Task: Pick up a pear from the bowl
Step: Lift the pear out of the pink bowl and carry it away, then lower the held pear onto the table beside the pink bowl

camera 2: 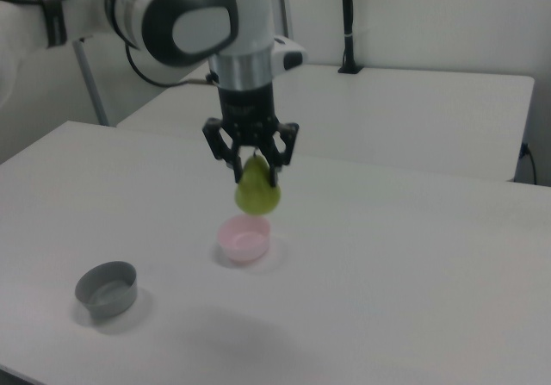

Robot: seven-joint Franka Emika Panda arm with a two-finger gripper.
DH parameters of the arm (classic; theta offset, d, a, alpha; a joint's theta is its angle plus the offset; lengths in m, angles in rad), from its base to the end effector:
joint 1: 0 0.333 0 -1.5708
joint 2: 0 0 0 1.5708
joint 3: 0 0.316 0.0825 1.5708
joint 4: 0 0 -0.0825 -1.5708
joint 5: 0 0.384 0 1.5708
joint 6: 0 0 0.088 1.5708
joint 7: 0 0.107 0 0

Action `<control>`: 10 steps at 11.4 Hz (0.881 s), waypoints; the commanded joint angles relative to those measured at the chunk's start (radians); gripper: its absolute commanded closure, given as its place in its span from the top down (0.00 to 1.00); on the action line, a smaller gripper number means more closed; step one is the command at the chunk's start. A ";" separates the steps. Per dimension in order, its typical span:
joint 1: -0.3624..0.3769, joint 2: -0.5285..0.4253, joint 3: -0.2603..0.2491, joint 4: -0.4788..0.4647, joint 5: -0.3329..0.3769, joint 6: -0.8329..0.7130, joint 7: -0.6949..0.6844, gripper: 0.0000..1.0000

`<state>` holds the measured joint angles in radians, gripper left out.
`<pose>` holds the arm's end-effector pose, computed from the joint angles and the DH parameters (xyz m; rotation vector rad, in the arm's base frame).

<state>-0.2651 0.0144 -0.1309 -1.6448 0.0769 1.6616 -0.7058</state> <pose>0.5245 -0.2105 0.5896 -3.0434 -0.4645 -0.0636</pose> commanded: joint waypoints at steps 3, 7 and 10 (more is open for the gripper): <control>-0.037 -0.016 -0.042 -0.289 -0.017 0.369 -0.020 0.00; -0.037 0.064 -0.105 -0.316 -0.023 0.469 -0.021 0.00; -0.039 0.166 -0.110 -0.317 -0.023 0.556 -0.024 0.00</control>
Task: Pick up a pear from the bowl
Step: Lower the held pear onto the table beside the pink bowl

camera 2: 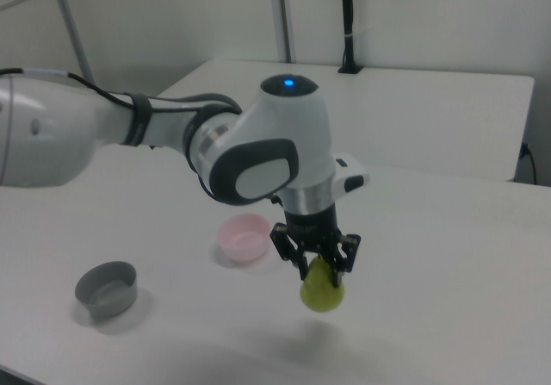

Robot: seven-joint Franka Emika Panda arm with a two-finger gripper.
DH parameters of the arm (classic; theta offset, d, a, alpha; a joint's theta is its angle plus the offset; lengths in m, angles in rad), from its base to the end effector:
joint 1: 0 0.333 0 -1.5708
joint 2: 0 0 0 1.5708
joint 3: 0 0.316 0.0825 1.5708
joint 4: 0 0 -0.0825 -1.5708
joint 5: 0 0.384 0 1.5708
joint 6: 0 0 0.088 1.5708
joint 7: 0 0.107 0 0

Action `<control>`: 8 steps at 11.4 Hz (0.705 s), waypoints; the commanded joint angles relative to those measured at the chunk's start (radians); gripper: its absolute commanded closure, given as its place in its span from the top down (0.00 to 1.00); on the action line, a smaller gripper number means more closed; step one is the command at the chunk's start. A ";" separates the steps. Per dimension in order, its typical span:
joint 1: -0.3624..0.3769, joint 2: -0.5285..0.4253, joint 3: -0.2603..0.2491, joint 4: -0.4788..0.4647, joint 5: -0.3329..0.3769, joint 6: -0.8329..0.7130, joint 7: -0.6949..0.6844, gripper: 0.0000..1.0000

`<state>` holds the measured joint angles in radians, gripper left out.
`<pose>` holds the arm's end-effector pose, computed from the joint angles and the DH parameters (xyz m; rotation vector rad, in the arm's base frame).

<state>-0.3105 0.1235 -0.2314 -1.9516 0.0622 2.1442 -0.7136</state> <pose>0.5102 -0.2999 0.4243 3.1093 0.2220 0.1150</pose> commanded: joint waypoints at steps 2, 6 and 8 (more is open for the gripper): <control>0.008 0.103 -0.009 -0.009 -0.009 0.112 -0.015 0.00; 0.007 0.137 -0.011 -0.004 -0.005 0.129 -0.003 0.11; 0.007 0.134 -0.012 -0.004 -0.002 0.125 -0.001 0.56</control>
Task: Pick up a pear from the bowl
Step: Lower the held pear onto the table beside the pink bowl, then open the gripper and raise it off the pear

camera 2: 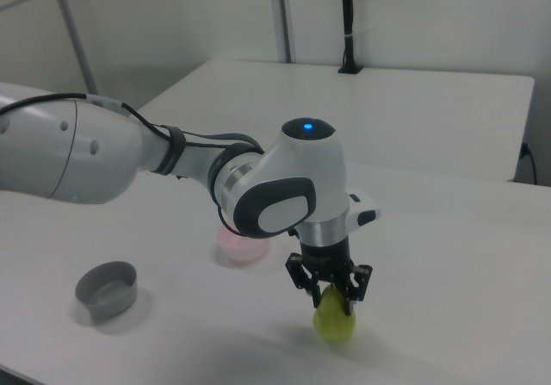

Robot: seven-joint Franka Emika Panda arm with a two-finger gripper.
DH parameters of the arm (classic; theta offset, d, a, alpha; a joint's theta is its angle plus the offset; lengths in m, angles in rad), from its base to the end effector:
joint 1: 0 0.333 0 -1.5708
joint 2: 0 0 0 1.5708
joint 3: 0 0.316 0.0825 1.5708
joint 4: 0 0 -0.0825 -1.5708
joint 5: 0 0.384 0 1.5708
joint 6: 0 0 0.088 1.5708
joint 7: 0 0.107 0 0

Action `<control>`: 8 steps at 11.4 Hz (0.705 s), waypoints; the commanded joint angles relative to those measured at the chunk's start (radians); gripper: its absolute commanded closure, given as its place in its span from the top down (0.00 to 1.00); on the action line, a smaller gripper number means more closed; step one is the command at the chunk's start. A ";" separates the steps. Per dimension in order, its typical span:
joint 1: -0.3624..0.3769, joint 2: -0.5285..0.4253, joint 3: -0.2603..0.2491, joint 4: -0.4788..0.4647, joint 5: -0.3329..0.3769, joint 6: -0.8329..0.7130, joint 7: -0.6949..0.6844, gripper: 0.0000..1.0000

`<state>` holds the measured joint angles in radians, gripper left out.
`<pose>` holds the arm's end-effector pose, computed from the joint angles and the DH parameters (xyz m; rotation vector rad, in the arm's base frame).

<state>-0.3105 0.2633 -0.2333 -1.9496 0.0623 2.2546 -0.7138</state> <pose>0.5269 -0.3096 0.3536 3.0955 0.2187 0.0525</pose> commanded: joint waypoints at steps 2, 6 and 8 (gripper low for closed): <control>0.007 -0.010 -0.012 -0.005 -0.002 0.011 0.001 1.00; 0.008 -0.076 -0.012 0.001 -0.002 -0.065 0.004 1.00; 0.017 -0.116 -0.006 0.023 -0.004 -0.116 0.005 1.00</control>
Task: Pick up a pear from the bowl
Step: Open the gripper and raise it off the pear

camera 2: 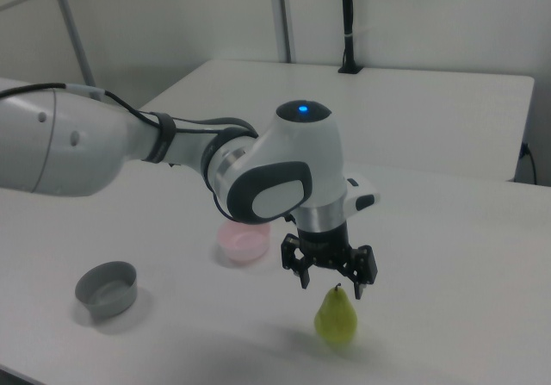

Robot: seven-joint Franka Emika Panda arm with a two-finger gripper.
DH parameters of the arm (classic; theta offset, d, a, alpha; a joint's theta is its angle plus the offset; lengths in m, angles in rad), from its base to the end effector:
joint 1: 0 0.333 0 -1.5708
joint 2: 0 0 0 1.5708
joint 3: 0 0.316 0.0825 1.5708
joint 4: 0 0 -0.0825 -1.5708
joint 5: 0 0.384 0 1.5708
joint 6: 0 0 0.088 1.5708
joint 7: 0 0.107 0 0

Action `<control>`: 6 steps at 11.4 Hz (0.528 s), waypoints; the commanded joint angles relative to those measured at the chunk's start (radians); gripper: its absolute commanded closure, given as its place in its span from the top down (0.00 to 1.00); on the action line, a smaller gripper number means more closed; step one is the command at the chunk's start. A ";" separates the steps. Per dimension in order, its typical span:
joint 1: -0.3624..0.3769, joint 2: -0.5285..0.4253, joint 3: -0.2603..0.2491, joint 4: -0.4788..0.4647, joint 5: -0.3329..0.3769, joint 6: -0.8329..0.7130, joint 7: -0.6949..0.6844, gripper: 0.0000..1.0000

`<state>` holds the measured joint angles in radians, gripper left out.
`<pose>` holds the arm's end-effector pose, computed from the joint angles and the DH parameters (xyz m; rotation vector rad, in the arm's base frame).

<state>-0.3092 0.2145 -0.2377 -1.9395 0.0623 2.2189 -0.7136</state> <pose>0.5236 -0.3097 0.3840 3.0916 0.2135 0.0906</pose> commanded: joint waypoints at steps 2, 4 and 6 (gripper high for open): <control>0.021 -0.095 0.008 0.095 -0.007 -0.250 0.019 1.00; 0.021 -0.096 0.032 0.190 -0.007 -0.380 0.061 1.00; 0.021 -0.112 0.078 0.290 -0.009 -0.508 0.181 1.00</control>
<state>-0.2950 0.1157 -0.2032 -1.7502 0.0623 1.8427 -0.6536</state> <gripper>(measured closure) 0.000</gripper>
